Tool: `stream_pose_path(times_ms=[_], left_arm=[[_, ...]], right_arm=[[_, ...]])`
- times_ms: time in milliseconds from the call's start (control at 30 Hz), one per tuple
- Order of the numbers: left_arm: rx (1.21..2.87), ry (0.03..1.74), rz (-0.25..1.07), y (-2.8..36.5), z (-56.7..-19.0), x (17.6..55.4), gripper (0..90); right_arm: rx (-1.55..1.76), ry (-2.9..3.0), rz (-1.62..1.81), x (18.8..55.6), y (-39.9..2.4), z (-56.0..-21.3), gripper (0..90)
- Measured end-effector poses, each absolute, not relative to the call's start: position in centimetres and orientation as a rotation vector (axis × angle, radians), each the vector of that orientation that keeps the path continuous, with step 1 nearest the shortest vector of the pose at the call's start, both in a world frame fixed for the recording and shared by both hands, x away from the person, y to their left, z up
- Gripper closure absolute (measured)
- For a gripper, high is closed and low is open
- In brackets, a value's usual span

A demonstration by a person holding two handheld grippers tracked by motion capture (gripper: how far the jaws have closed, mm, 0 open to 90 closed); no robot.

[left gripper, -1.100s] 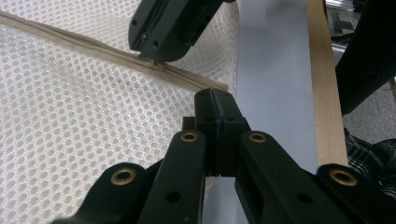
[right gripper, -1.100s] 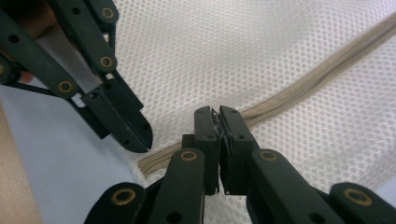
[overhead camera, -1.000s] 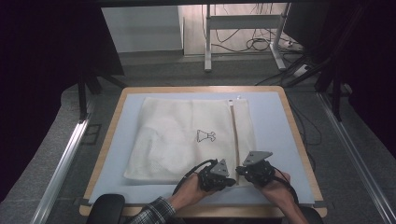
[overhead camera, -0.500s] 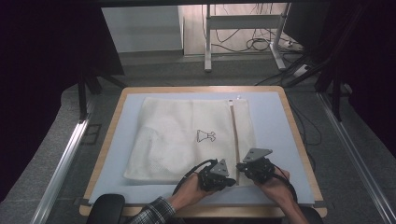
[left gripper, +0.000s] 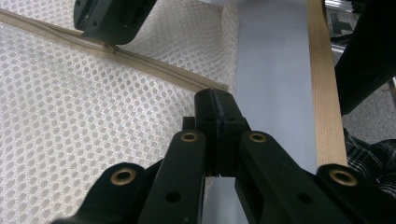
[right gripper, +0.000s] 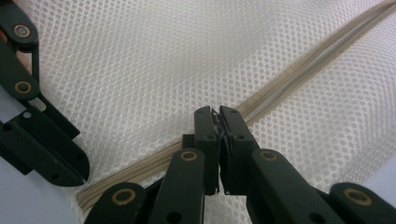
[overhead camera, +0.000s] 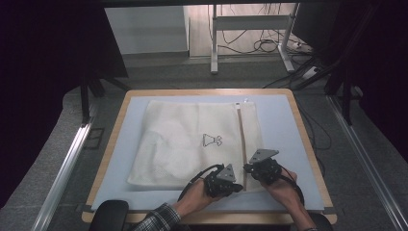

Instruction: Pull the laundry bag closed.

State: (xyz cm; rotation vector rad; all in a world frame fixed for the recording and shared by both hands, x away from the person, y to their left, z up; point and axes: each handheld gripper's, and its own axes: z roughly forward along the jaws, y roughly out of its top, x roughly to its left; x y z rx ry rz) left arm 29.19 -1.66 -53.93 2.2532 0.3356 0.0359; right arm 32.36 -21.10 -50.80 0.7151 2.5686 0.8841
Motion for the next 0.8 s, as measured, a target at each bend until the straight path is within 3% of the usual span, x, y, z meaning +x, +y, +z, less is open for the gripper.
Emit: stream_pose_path(times_ms=[800], left_arm=[[2.245, 0.347, 0.021, -1.7, -54.0, 29.2, 90.0]], right_arm=[[0.725, 2.531, 0.851, 34.6, -20.7, -50.8, 86.2]])
